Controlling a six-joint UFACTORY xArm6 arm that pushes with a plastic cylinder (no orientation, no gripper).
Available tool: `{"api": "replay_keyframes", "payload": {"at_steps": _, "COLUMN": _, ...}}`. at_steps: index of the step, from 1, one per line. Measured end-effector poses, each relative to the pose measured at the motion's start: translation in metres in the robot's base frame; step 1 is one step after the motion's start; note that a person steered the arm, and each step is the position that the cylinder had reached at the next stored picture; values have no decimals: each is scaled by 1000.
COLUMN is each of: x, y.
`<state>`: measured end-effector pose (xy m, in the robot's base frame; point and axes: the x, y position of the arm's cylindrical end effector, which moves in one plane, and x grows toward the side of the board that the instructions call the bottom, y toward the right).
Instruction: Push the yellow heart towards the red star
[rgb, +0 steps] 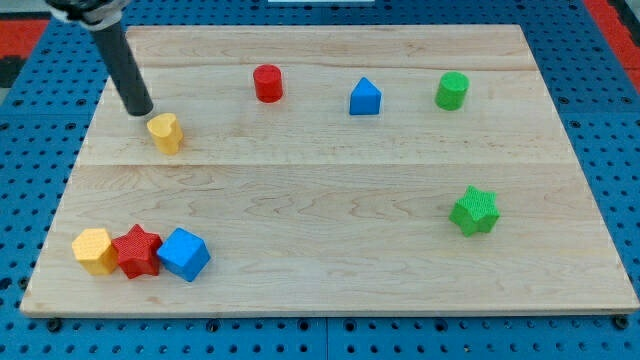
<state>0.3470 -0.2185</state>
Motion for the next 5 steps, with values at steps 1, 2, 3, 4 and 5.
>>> {"api": "replay_keyframes", "payload": {"at_steps": 1, "x": 2, "y": 45}}
{"api": "replay_keyframes", "payload": {"at_steps": 2, "x": 45, "y": 69}}
{"api": "replay_keyframes", "payload": {"at_steps": 3, "x": 82, "y": 63}}
{"api": "replay_keyframes", "payload": {"at_steps": 4, "x": 76, "y": 68}}
{"api": "replay_keyframes", "payload": {"at_steps": 5, "x": 38, "y": 92}}
